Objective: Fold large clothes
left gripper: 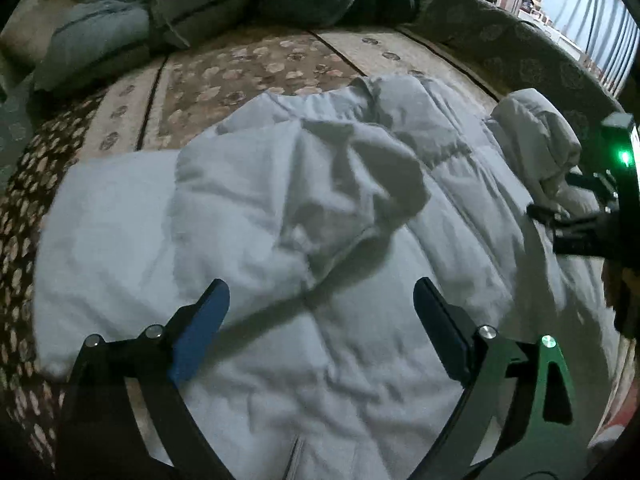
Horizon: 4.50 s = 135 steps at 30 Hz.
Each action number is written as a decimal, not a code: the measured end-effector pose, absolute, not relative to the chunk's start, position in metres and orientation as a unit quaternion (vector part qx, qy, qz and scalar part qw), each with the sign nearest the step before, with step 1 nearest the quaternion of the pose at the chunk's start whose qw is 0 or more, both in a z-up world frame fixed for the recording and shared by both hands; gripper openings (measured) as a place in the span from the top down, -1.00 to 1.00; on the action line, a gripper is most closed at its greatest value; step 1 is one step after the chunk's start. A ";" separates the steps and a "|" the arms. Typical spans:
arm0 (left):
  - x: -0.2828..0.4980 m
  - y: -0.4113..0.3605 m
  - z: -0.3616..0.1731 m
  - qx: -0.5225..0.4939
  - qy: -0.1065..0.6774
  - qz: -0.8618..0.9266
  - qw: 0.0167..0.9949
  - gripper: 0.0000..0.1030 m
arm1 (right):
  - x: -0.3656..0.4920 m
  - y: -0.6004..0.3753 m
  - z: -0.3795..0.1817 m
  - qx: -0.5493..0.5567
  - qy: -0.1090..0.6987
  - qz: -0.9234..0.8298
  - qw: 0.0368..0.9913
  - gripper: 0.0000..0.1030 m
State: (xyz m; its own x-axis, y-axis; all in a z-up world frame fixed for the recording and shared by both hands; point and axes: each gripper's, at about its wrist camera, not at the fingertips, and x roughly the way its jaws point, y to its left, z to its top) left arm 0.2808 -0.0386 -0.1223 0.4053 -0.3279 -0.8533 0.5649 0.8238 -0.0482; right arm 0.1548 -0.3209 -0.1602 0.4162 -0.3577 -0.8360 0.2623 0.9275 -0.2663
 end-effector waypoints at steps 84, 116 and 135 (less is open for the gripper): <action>0.344 0.048 -0.157 0.088 0.510 -0.124 0.846 -0.94 | 0.153 -0.371 -0.216 0.059 0.504 -0.210 0.836 1.00; 0.212 0.032 -0.088 0.041 0.528 -0.083 0.844 -0.94 | 0.042 -0.325 -0.137 0.101 0.460 -0.111 0.875 -0.06; 0.234 -0.012 -0.046 0.097 0.481 -0.039 0.870 -0.94 | 0.100 -0.330 -0.101 0.043 0.419 -0.052 0.905 -0.17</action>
